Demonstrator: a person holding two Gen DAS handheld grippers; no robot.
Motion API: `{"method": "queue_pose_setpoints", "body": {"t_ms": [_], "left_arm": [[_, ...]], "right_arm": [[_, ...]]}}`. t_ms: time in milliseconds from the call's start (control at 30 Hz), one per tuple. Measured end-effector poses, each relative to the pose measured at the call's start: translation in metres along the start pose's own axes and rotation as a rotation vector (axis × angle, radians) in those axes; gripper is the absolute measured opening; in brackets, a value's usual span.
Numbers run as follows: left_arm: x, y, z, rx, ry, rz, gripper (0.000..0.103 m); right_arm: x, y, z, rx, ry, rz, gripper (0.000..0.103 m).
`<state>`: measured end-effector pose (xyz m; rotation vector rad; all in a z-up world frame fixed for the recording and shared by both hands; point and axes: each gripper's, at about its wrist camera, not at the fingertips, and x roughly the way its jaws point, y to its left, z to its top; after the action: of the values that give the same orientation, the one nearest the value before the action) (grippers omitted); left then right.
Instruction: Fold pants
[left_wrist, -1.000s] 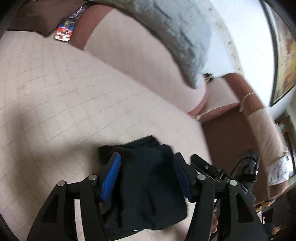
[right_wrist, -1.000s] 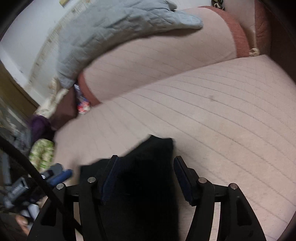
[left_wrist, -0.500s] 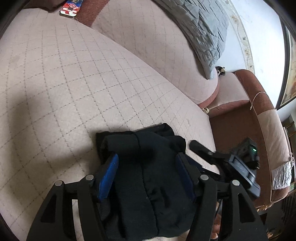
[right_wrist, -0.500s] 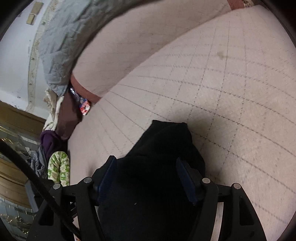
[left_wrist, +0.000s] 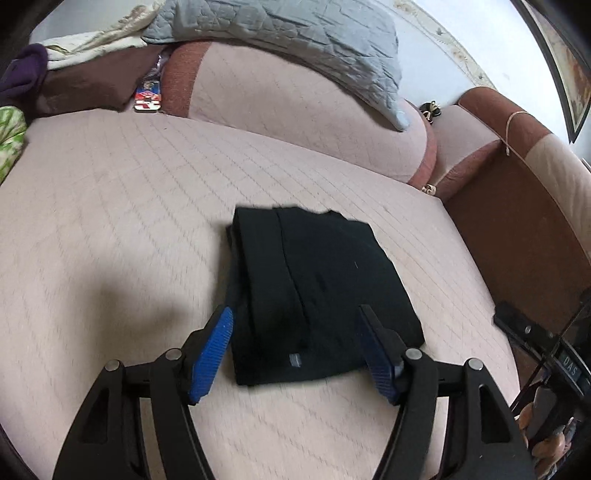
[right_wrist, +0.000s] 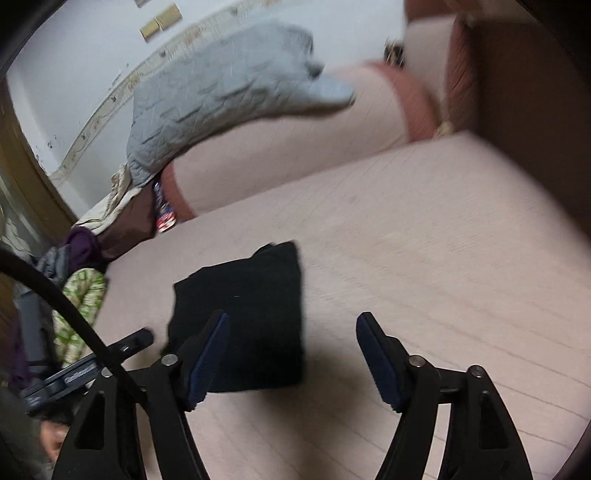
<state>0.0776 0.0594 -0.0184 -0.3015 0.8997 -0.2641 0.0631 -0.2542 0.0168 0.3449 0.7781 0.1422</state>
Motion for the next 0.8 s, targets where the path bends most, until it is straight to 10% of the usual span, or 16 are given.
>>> {"method": "queue_pose_setpoints", "body": {"t_ms": [333,800], "left_arm": [[-0.013,-0.002,-0.080,0.067,0.003,0.230,0.073],[0.004,0.009,-0.079,0.056,0.043,0.283,0.073]], "right_arm": [[0.011,-0.015,-0.056,-0.073,0.073,-0.043,0.084],[0.038,-0.014,-0.078,-0.082,0.149,-0.077,0.084]]}}
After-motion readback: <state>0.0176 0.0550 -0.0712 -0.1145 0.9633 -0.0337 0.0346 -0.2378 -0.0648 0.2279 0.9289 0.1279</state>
